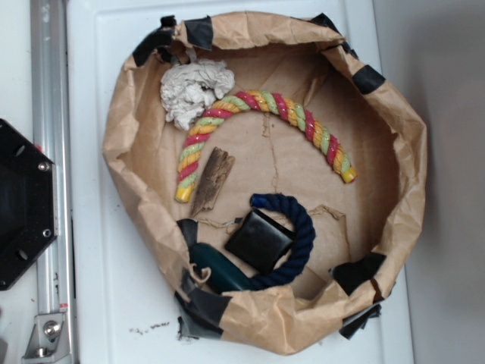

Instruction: Grab the multicolored rope.

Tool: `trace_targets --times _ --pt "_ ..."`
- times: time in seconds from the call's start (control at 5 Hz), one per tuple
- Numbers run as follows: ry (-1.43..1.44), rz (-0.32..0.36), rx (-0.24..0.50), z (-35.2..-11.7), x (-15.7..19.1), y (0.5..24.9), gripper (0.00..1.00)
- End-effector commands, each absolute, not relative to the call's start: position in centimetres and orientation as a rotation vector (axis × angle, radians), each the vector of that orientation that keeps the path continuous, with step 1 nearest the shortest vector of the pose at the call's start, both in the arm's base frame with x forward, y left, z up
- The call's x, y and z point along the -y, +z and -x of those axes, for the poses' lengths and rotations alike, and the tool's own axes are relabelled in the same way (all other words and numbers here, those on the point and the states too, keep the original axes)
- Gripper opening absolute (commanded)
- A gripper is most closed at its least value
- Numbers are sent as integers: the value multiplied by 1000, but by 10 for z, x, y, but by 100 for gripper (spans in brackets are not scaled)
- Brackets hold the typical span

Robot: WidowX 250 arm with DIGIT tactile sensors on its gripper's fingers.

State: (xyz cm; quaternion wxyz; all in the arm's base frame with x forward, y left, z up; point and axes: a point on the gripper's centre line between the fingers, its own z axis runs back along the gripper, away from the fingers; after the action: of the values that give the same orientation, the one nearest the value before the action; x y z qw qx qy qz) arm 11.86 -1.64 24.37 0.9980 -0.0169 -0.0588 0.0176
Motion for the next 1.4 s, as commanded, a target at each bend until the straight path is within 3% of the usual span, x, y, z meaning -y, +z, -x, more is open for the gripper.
trace_targets --times 0.0,0.2,0.4,0.6,0.8,1.0,1.2 --pt "35 34 118 -119 16 244 100" --pt "-98 -15 283 -169 4 216 100" --pt "-289 -103 353 -222 4 199 100" --pt "-372 -119 331 -272 7 172 100" --pt "-520 -154 225 -318 18 116 100" --pt "-601 -110 121 -326 22 71 100" --pt "-647 -111 47 -326 25 45 100"
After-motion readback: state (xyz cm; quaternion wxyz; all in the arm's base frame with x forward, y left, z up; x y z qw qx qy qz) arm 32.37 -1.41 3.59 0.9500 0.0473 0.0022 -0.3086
